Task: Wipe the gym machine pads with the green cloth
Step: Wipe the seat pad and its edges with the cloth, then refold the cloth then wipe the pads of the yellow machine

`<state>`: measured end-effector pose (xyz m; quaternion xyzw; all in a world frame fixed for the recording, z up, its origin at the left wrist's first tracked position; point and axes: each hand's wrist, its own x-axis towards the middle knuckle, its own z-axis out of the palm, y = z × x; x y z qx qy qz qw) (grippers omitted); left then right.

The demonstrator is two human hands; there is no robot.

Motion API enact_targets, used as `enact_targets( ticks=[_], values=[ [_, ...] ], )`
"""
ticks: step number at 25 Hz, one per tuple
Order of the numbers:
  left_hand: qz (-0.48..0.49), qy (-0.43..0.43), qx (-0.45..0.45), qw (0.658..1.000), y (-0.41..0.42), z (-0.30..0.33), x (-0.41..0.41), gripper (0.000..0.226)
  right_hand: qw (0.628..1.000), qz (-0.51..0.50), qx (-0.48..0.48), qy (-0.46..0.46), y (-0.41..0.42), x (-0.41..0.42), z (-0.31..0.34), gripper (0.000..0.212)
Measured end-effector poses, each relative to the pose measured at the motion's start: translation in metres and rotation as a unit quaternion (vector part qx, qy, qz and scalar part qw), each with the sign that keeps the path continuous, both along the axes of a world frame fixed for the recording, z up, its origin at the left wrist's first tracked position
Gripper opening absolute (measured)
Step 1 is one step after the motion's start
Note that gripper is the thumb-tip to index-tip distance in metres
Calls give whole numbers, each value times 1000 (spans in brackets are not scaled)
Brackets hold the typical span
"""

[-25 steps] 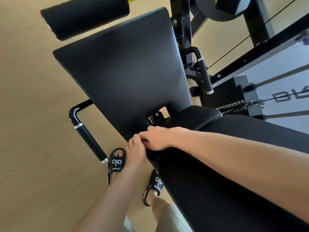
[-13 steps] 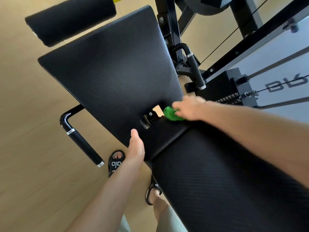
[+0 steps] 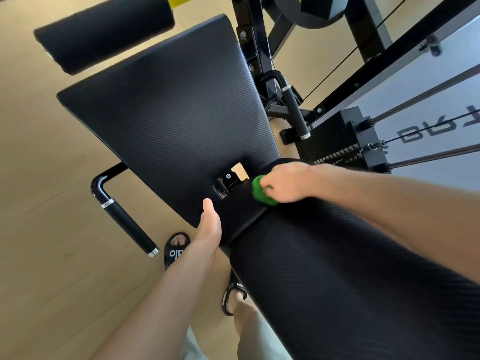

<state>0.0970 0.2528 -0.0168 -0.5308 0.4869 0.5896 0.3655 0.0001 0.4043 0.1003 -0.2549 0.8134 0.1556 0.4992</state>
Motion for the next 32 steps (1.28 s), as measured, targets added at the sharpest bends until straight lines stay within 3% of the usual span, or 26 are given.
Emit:
enact_targets(
  ticks=[4, 7, 10, 14, 17, 18, 20, 23, 27, 30, 32],
  values=[
    [27, 3, 54, 998, -23, 16, -1, 71, 988, -11, -138, -74, -74, 57, -30, 35],
    [11, 13, 54, 998, -50, 20, 0, 69, 971, -121, -181, -98, -99, 79, -37, 35],
    [-65, 42, 34, 996, -78, 35, 4, 66, 934, -249, -221, -132, -111, 83, -28, 34],
    [-145, 135, 9, 980, -128, 69, 8, 60, 789, -559, -238, -94, -136, 63, -17, 41],
    [-196, 233, -44, 951, -170, 107, 10, 48, 687, -655, -250, -192, -167, 47, 4, 55],
    [-200, 252, -70, 944, -188, 124, 15, 40, 682, -641, -264, -234, -182, 47, 18, 52],
    [-209, 277, -114, 931, -216, 157, 26, 36, 717, -574, -292, -268, -209, 44, 42, 43],
    [-156, 287, -190, 926, -268, 210, 78, 28, 814, -401, -304, -289, -264, 62, 84, 35],
    [-96, 229, -310, 918, -325, 260, 178, 54, 917, -155, -292, -224, -348, 124, 129, 44],
    [-99, 206, -355, 907, -358, 290, 262, 55, 942, 9, -287, -175, -404, 186, 162, 39],
    [-107, 216, -359, 902, -378, 312, 319, 33, 938, 82, -298, -155, -437, 228, 180, 30]
  ],
)
